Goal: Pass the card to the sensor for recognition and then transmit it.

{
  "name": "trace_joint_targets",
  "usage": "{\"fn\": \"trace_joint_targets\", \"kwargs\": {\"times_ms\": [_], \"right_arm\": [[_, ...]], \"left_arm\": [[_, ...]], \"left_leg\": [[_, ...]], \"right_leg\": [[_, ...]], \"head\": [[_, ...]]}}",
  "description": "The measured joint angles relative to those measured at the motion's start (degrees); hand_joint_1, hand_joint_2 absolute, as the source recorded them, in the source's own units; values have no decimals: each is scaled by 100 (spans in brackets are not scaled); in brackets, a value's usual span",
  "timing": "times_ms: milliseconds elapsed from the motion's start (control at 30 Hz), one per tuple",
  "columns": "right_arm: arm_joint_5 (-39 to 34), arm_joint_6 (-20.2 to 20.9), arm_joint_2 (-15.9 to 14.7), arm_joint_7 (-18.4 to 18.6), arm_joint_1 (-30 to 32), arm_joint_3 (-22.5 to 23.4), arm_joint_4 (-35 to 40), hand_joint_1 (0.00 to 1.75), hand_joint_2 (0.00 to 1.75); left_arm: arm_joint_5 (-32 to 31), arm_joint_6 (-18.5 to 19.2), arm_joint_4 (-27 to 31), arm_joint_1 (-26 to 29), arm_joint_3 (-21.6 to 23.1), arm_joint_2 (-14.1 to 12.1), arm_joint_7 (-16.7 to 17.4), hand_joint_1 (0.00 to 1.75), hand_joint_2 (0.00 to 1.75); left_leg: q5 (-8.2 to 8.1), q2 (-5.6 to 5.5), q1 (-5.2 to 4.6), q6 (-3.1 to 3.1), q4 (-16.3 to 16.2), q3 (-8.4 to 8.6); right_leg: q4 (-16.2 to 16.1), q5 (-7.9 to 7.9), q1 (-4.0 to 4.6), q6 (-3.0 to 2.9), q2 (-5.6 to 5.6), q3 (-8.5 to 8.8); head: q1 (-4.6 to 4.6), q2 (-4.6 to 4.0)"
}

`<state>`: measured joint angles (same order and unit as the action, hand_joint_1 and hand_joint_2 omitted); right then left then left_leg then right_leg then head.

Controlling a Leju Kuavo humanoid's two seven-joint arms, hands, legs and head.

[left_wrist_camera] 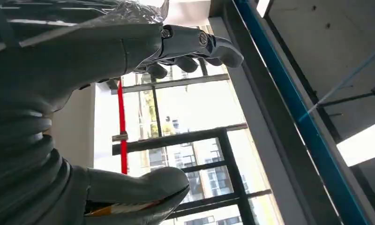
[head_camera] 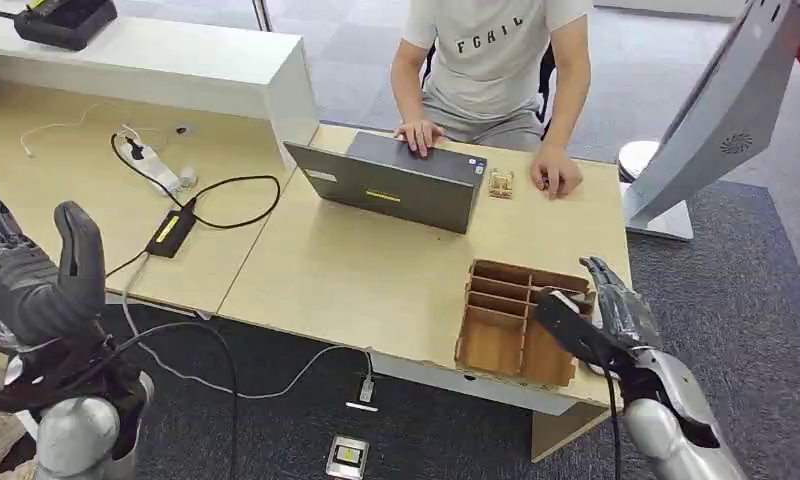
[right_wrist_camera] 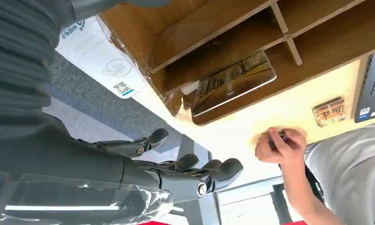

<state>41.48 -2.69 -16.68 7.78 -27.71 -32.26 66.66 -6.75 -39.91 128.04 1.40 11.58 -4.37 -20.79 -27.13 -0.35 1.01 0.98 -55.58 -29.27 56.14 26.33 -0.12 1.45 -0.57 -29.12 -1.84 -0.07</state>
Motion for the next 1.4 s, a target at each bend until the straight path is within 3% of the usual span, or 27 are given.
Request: {"fn": "trace_joint_targets", "kwargs": {"times_ms": [33,67,100,133,300,367,467,500,533,567,600,1200,1267,1400], "right_arm": [[0,0,-4,0,0,4,0,0,175],[2,0,-13,0,-1,9,0,138,175],[11,-4,-17,2,-1,15,0,166,175],[24,-9,-22,9,-1,30,0,171,175],[83,-33,-26,-15,-22,94,2,157,175],[85,-46,-24,-63,-25,94,0,112,175],[72,-48,-2,-125,-24,94,0,120,175],[59,-48,4,-140,-24,94,0,99,175],[42,-48,11,-155,-23,92,0,31,175],[20,-48,20,-164,-23,92,0,31,175],[11,-46,31,-175,-23,90,0,0,175],[-157,87,149,-135,-29,13,0,0,175],[-157,87,146,-136,-28,-2,0,166,175],[-160,90,146,-133,-27,-11,0,175,175]], "left_arm": [[0,0,-4,-5,2,-2,-4,0,175],[4,0,-20,-15,9,-4,-7,0,175],[9,0,-37,-27,13,-7,-11,0,175],[15,0,-50,-38,20,-7,-15,0,175],[50,0,-107,-54,31,-7,-76,0,175],[57,0,-118,-53,31,-7,-94,0,175],[57,0,-131,-53,33,-7,-101,0,175],[57,0,-133,-53,33,-7,-101,0,175],[57,0,-133,-52,33,-7,-99,0,175],[57,0,-133,-52,33,-7,-101,0,175],[57,0,-136,-52,33,-7,-101,0,175],[-39,0,-136,-19,35,2,-76,0,175],[-37,0,-135,-19,35,0,-76,0,175],[-28,0,-136,-19,35,2,-77,0,175]], "left_leg": [[0,1,0,0,0,0],[0,0,0,0,0,0],[0,0,0,0,0,0],[0,0,0,0,0,0],[0,0,0,0,0,0],[0,0,0,0,0,0],[0,0,0,0,0,-1],[0,0,0,0,0,-1],[0,0,0,0,1,0],[0,0,0,0,0,0],[0,0,0,0,0,0],[0,0,0,0,0,0],[0,0,0,0,0,0],[0,0,0,0,0,0]], "right_leg": [[0,0,0,0,0,-1],[0,0,0,0,0,-1],[0,0,0,0,0,-1],[0,0,0,0,0,-1],[0,0,0,0,0,0],[0,0,0,0,0,1],[1,0,0,0,0,1],[0,0,0,0,0,1],[0,0,0,0,0,1],[0,0,0,0,0,1],[1,0,0,0,0,1],[1,0,0,0,0,2],[1,0,0,0,0,2],[1,0,0,0,0,2]], "head": [[0,0],[0,0],[0,0],[0,0],[0,0],[0,0],[0,0],[0,0],[0,0],[0,0],[0,0],[0,0],[0,0],[0,0]]}}
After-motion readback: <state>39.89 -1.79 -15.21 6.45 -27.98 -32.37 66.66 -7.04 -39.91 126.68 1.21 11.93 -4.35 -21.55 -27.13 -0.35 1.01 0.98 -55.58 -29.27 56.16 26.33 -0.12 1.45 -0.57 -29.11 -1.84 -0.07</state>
